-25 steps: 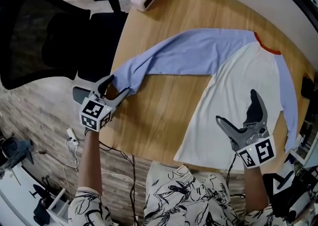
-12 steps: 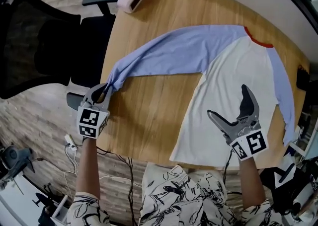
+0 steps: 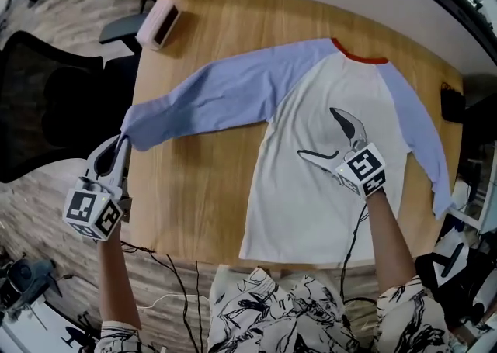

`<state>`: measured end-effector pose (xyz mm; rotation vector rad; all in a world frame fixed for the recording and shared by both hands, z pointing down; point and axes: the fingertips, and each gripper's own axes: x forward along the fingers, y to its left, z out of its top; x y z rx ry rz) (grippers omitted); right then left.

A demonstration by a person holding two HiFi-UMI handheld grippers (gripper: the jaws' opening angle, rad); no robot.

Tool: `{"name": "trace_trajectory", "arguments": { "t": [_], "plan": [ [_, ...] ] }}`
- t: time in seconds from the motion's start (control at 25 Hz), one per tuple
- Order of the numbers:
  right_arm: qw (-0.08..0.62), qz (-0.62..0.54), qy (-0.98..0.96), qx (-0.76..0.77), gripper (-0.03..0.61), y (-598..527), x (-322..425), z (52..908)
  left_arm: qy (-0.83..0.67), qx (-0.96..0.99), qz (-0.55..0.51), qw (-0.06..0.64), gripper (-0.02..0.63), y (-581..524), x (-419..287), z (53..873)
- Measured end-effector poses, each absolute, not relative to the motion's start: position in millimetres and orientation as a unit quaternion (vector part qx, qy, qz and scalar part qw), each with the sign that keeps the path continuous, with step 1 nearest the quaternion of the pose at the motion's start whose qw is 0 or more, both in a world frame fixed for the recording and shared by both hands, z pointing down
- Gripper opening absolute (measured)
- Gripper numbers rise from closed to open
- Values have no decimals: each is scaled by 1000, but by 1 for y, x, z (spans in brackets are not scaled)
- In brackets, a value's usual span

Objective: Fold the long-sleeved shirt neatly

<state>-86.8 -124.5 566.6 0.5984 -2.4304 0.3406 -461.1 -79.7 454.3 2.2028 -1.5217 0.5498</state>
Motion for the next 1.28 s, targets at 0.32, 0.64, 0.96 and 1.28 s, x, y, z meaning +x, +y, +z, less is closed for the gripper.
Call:
{"name": "trace_trajectory", "arguments": {
  "t": [0.32, 0.64, 0.96, 1.28],
  "plan": [
    [376, 92, -908, 162, 522, -176, -66, 597, -504, 846, 74, 157, 25, -142, -360, 315],
    [391, 89, -908, 119, 523, -173, -65, 614, -413, 903, 35, 114, 25, -166, -258, 238],
    [386, 84, -912, 111, 523, -172, -68, 609, -294, 951, 24, 95, 25, -157, -151, 213],
    [389, 79, -911, 112, 522, -171, -67, 607, -220, 967, 71, 104, 25, -147, -66, 241]
  ]
}}
